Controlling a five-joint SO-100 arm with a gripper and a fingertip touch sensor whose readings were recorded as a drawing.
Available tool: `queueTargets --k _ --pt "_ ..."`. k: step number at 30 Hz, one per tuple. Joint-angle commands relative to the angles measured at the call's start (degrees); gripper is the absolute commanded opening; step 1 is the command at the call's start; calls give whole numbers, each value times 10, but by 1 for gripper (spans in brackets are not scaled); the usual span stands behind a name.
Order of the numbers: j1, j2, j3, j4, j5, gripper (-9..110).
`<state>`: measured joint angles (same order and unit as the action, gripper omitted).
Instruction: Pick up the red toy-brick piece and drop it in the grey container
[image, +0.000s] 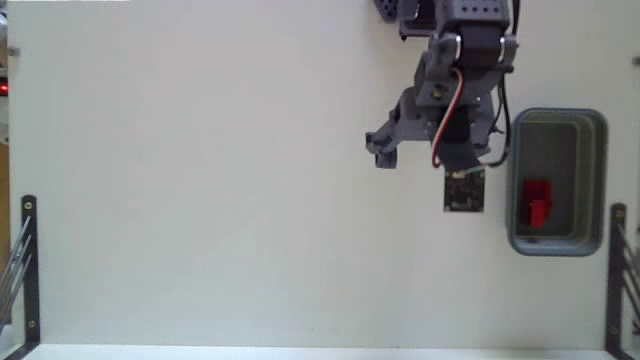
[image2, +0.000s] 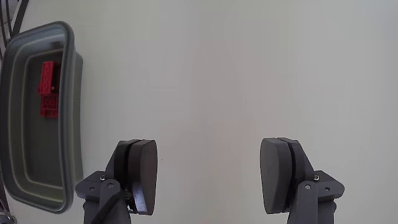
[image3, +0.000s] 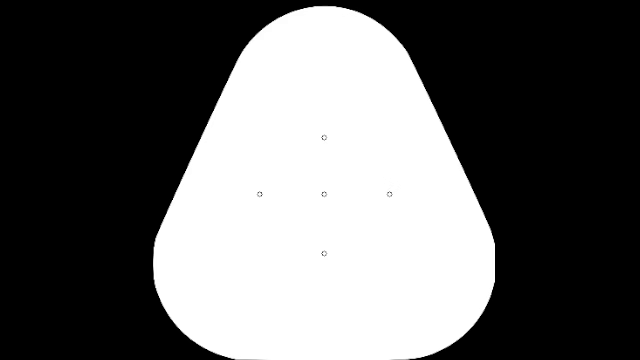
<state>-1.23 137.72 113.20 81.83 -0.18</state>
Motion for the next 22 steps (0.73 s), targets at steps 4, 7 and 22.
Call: queueTargets --k 4,7,22 --pt "11 42 12 1 2 110" --pt "12 44 13 1 2 110" --pt "12 44 14 1 2 110"
